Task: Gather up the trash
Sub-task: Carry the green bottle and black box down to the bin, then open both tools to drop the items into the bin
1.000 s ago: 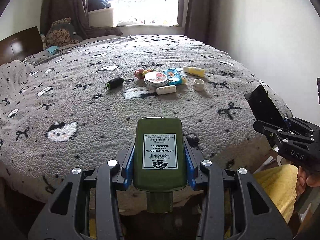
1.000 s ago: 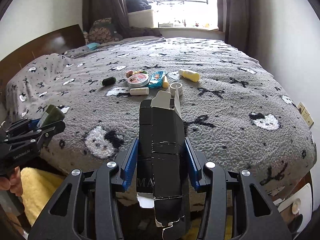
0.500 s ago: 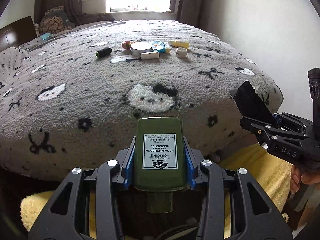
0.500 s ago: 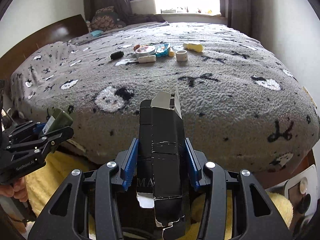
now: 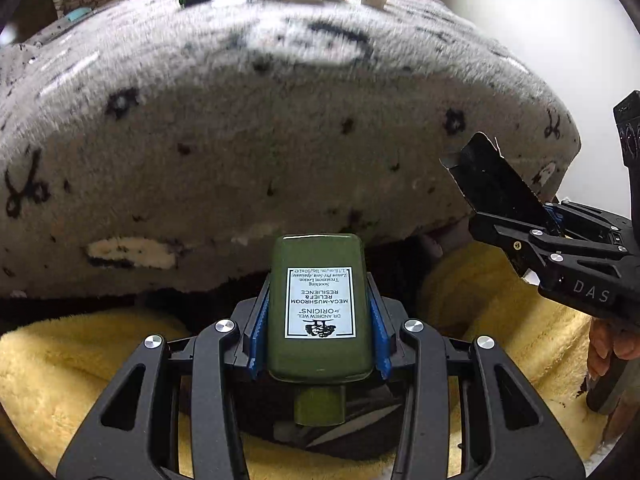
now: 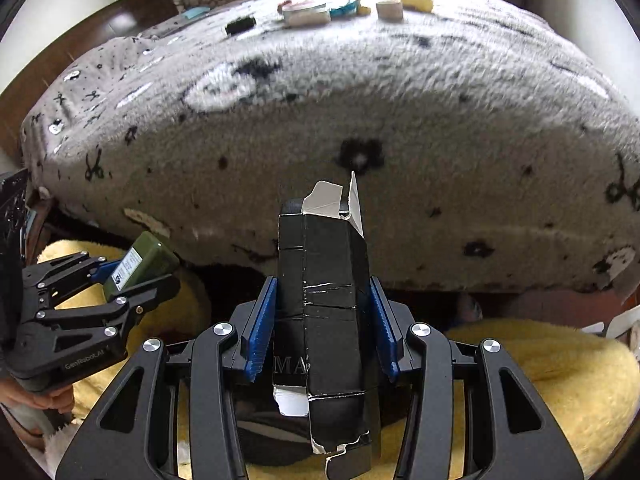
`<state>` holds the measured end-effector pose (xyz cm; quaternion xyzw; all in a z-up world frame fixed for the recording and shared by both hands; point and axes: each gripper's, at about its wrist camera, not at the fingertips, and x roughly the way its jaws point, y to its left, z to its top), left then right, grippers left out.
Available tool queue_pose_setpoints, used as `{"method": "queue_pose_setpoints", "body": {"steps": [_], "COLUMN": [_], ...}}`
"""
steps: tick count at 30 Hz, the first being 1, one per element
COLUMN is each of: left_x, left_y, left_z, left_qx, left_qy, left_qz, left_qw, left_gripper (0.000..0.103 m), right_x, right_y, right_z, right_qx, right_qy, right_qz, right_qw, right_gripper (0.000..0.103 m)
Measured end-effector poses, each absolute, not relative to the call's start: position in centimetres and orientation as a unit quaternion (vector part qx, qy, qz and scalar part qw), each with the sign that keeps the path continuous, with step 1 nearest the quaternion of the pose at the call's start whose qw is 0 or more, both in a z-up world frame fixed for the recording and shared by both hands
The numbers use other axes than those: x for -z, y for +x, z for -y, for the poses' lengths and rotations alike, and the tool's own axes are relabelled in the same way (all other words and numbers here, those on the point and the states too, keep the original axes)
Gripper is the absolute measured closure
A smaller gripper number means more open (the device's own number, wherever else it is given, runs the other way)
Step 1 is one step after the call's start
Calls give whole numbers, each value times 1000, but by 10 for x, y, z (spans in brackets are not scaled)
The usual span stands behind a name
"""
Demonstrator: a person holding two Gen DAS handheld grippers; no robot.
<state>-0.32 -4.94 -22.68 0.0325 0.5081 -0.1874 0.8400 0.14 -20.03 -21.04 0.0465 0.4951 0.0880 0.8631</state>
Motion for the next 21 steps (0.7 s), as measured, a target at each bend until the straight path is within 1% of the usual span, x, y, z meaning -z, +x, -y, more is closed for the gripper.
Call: {"method": "queue_pose_setpoints", "body": {"steps": [12,16,21], "left_x": [290,306,318], "left_y": [8,8,6], "left_z": [54,64,75], "left_qx": [200,207,217], "left_qy": [27,41,50], "left_qz": [-592,-614,-633], "left_qw": [780,760,742], "left_gripper": [64,64,64], "right_x": [267,286,297], "right_y": [14,17,20], "right_z": [197,201,200], "right_qx": [-105,-111,-103], "right_qy": [75,96,98], "right_qz": [-577,-603,-615], "right_qw": [807,784,776], "right_gripper": [57,57,57]}}
